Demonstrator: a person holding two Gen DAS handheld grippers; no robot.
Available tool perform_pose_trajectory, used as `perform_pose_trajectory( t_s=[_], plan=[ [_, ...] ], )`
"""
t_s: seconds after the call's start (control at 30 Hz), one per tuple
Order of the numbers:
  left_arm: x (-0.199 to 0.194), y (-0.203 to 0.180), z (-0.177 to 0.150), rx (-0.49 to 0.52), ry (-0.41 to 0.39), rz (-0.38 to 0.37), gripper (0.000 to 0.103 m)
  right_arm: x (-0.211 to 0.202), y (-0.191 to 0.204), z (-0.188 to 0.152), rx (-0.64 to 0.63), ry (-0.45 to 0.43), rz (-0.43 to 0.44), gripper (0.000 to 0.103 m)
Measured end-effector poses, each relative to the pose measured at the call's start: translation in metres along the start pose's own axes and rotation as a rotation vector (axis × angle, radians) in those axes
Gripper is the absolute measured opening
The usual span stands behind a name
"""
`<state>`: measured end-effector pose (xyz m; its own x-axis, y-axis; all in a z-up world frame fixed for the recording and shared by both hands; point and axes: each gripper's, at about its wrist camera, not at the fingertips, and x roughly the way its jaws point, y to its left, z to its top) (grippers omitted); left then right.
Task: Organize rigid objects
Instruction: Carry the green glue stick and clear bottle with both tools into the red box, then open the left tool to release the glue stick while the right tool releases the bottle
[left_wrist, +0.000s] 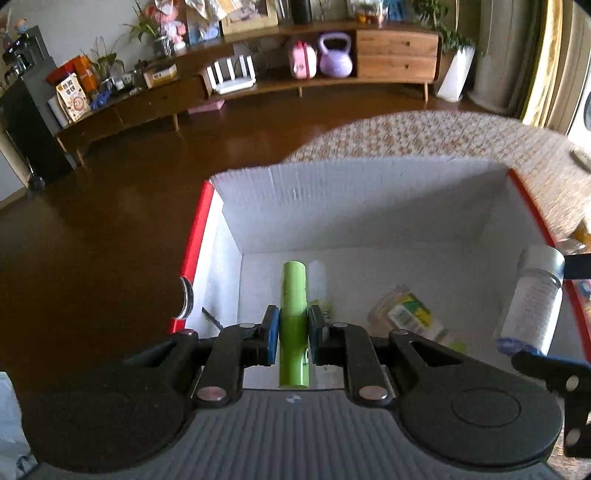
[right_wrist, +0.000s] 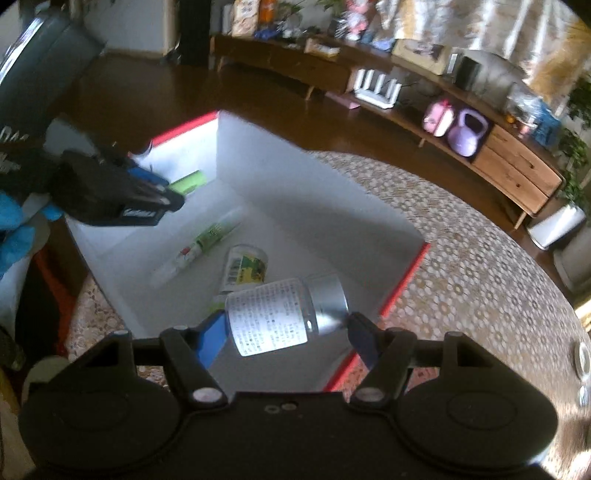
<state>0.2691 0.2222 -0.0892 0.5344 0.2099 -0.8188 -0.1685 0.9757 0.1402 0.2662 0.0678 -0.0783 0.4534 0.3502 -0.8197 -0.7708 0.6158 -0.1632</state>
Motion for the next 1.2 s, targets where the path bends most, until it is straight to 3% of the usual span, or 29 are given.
perform_pose_trajectory(
  t_s=[0.33, 0.73, 1.2],
  plan=[
    [0.043, 0.003, 0.011, 0.013, 0.112, 0.04, 0.016, 0.031, 0.006, 0.01, -0.038, 0.066, 0.033, 0.068],
    [0.07, 0.003, 0.017, 0.043, 0.264, 0.019, 0.016, 0.028, -0.001, 0.009, 0.023, 0.051, 0.093, 0.068],
    [0.06, 0.003, 0.018, 0.031, 0.255, 0.012, 0.017, 0.019, -0.002, 0.003, 0.062, 0.043, 0.062, 0.073]
  ],
)
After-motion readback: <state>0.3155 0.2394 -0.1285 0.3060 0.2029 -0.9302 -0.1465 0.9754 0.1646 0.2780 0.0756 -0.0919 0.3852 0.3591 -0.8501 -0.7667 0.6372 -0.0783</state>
